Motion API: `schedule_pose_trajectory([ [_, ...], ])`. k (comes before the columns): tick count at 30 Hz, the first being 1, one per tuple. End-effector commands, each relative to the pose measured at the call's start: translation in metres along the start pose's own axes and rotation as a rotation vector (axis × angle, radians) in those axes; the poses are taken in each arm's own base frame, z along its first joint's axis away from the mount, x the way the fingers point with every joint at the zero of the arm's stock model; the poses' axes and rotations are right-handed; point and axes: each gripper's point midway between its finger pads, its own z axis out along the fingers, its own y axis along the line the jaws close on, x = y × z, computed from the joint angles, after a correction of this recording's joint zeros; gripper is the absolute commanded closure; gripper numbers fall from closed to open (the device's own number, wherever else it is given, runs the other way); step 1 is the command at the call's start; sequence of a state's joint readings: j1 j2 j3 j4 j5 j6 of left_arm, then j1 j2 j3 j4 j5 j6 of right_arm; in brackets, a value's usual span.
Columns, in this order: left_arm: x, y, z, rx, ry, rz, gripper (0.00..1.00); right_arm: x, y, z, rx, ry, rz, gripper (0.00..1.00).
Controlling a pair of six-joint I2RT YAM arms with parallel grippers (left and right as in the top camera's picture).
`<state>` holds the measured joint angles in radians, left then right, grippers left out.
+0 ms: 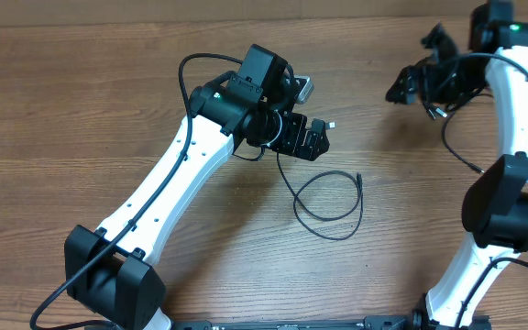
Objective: Untangle cables
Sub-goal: 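Move the right gripper back toward the left gripper at center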
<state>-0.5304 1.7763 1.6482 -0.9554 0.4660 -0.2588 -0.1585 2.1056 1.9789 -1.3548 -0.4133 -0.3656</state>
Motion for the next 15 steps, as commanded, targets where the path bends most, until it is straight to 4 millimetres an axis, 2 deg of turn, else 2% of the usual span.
schedule_pose_trajectory([
  [1,-0.004,-0.003,-0.006,-0.002,-0.019,0.024,0.00,0.005,0.018,0.014,-0.036,0.031,-0.072,0.00],
  [8,-0.004,-0.003,-0.006,-0.002,-0.019,0.023,0.00,0.017,0.052,0.030,-0.075,0.106,-0.226,0.00],
  [9,-0.004,-0.003,-0.006,-0.002,-0.019,0.024,0.00,0.022,0.064,0.034,-0.101,0.126,-0.272,0.00],
  [13,-0.004,-0.003,-0.006,-0.005,-0.021,0.027,0.00,0.031,0.075,0.044,-0.123,0.160,-0.310,0.00],
  [15,-0.007,0.007,-0.006,-0.058,-0.036,0.029,0.00,0.037,0.077,0.051,-0.131,0.181,-0.312,0.00],
])
